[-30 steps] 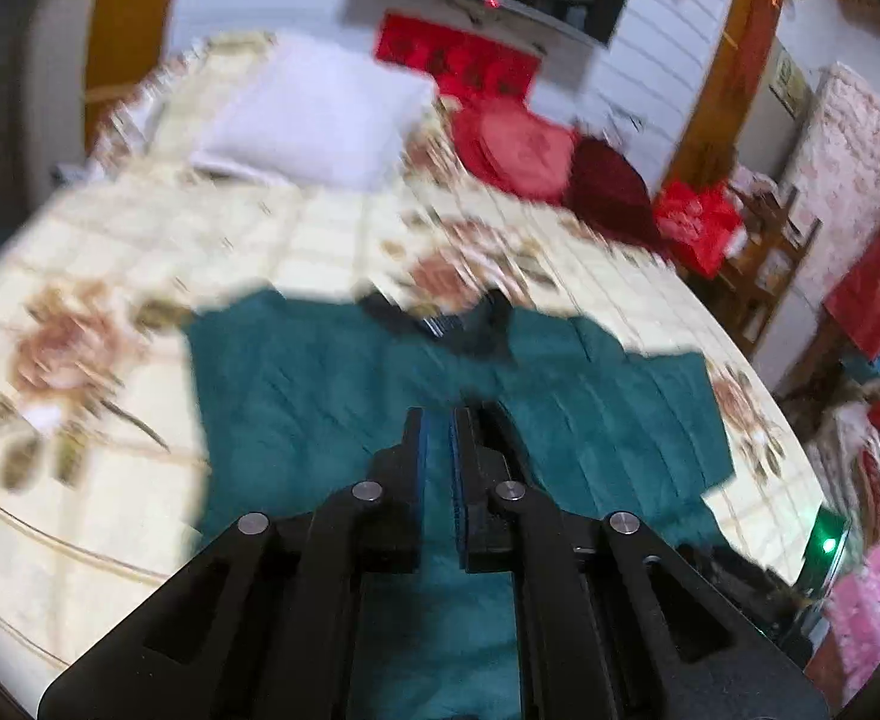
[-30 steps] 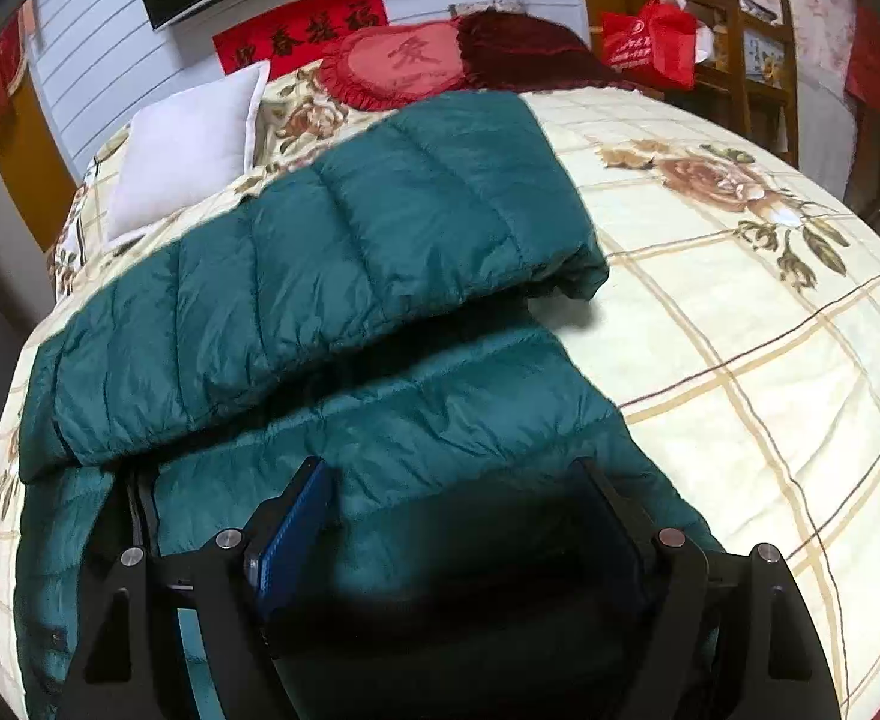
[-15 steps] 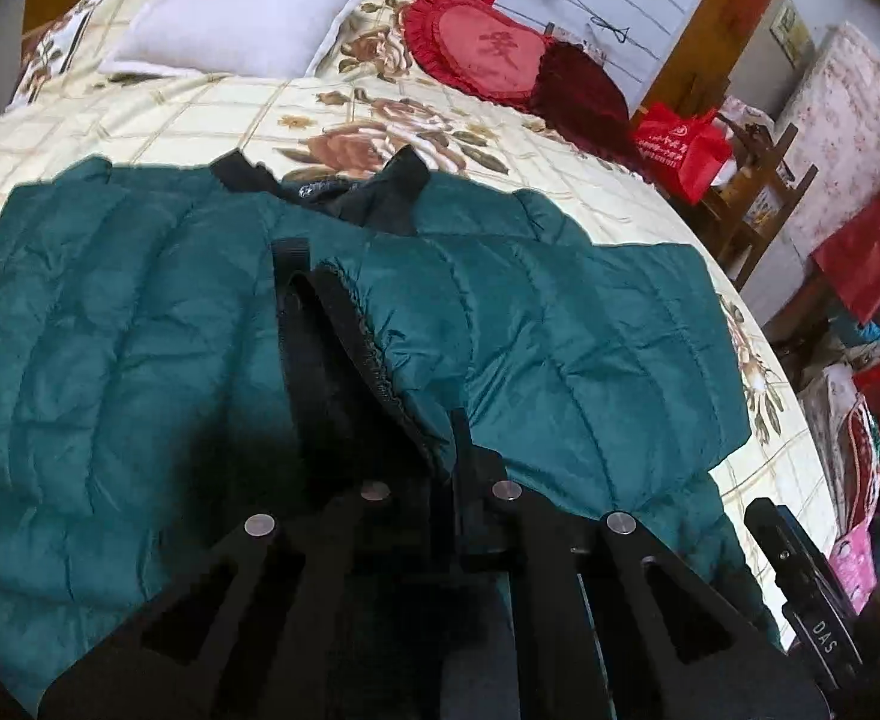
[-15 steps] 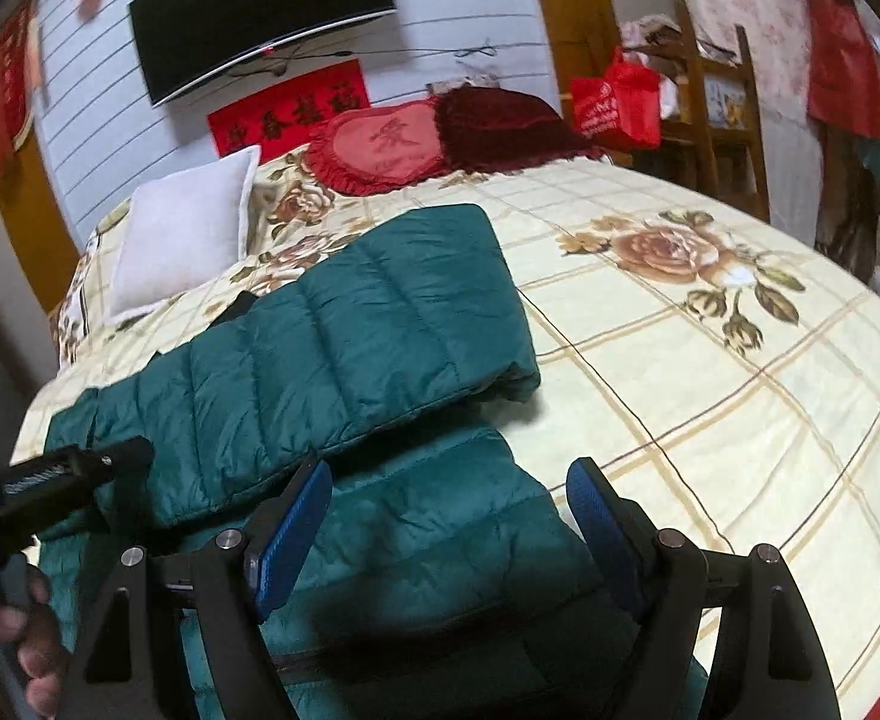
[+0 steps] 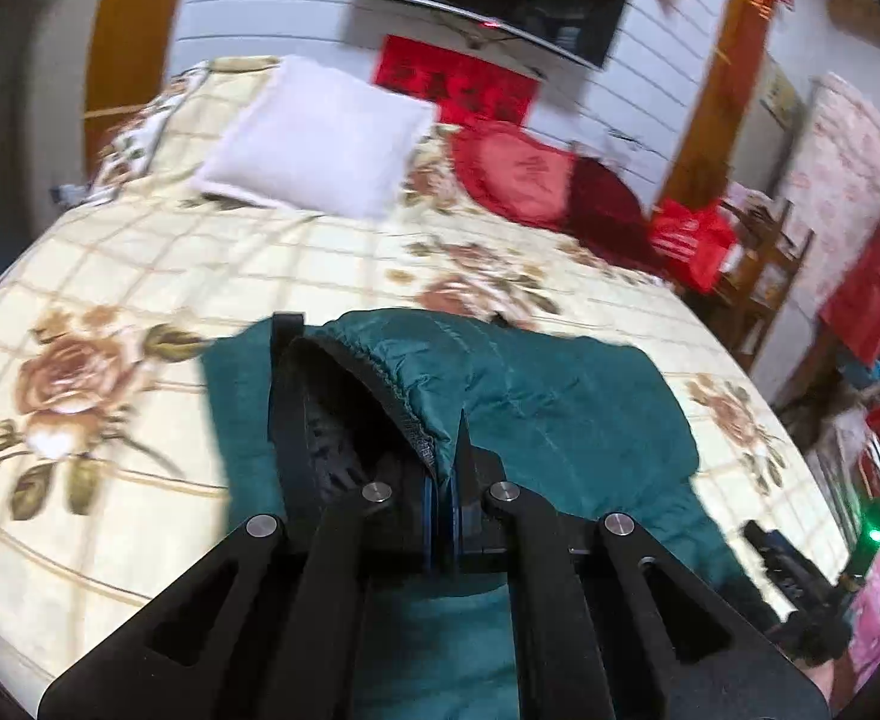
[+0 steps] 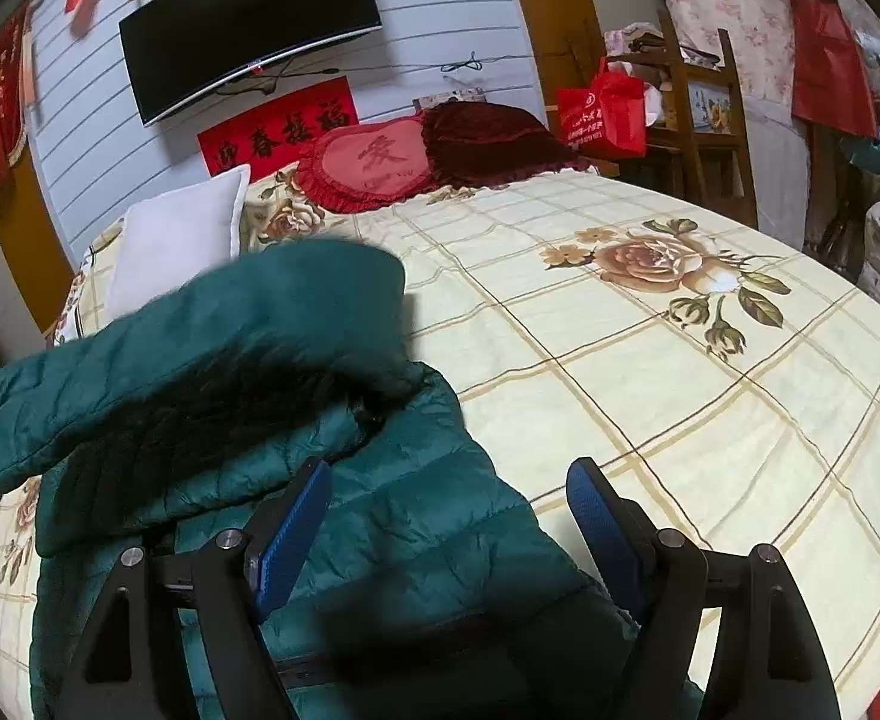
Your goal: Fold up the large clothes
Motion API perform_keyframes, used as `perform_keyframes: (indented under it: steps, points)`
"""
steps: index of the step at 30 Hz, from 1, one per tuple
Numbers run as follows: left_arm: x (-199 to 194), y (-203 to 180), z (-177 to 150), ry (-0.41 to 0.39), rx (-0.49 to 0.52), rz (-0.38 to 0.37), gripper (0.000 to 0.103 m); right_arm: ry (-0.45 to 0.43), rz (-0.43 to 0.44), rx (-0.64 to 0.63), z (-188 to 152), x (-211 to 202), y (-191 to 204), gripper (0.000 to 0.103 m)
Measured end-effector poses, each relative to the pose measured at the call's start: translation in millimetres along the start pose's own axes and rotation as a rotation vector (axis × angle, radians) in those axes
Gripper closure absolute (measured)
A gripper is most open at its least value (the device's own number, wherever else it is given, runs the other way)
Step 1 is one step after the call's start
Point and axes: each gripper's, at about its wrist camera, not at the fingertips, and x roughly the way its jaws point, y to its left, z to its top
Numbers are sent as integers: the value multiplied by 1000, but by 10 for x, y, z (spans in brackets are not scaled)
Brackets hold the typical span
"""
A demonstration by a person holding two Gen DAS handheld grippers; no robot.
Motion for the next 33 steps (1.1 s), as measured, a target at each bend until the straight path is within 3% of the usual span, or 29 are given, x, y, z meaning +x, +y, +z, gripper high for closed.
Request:
perform_keyframes:
  steps: [7,10,14,16,17,19,21,23,25,27,29,33]
  points:
    - [459,379,-336,121,9,65,99,-23,55,-26,92,-7,93,25]
    - [503,491,-422,162,-43,56,89,-14,134,-60,293,89,195,24]
    - [293,580,-434,110,-64,120,64,63,321,-271,568,425,660,25]
    - [145,612,-409,62,-98,158,64,87,395,-347,606,541,837,25]
    - [26,607,-378,1,-116,194,64,105,428,-394,616,624,935,25]
    - [-139,515,-306,-98,-124,216,64,127,435,-447,590,762,1018,25]
    - [-149,306,-238,-128,-96,195,64,169,418,-475,537,924,1029,25]
    - [44,29,-198,-104,-13,193,63,197,405,-477,465,1054,995,24]
    - [433,-109,-236,-30,51,259,63,211,398,-476,403,1122,933,24]
    - [774,-12,-336,64,33,336,63,223,363,-489,349,1192,936,24]
    - [989,132,-477,123,2,337,63,251,348,-495,295,1260,929,23]
    - [1006,108,-613,73,61,350,63,303,360,-496,286,1339,882,20]
